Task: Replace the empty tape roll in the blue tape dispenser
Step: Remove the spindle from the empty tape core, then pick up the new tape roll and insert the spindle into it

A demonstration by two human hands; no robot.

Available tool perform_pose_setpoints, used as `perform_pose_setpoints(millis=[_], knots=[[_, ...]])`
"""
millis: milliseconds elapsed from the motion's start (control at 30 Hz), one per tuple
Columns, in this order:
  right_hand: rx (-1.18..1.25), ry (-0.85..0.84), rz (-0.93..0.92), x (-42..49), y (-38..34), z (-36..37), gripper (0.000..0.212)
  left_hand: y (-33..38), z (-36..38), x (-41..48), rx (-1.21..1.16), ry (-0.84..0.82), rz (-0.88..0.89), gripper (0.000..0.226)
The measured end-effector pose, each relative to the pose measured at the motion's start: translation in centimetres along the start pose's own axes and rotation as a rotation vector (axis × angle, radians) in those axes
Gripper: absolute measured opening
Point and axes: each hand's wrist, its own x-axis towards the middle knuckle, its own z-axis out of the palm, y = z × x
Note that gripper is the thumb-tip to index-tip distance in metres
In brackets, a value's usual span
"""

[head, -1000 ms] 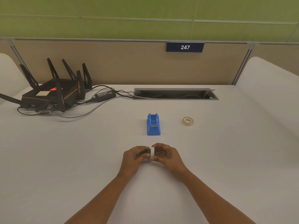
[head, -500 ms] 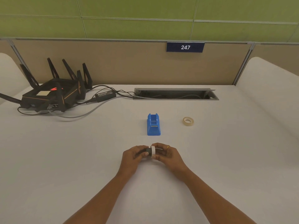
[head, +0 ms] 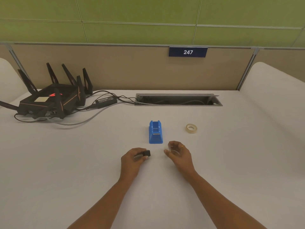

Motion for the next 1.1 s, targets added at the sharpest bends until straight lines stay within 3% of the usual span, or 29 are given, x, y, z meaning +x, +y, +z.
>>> perform_pose_setpoints(millis=[367, 700, 1000, 1100], knots=[[-0.285, 0.088, -0.043, 6.3, 0.1, -0.9, 0.035, 0.4, 0.2, 3.2, -0.071, 0.030, -0.082, 0.029], [-0.538, 0.028, -0.069, 8.6, 0.7, -0.6, 0.045, 0.5, 0.0, 3.9, -0.066, 0.038, -0.081, 0.027], [-0.605, 0.246, -0.161, 9.7, -0.2, -2.4, 0.019, 0.4, 0.1, 3.9, -0.037, 0.023, -0.089, 0.025], [-0.751, 0.212, -0.118, 10.6, 0.0, -3.4, 0.029, 0.4, 0.2, 3.8, -0.043, 0.017, -0.091, 0.026]])
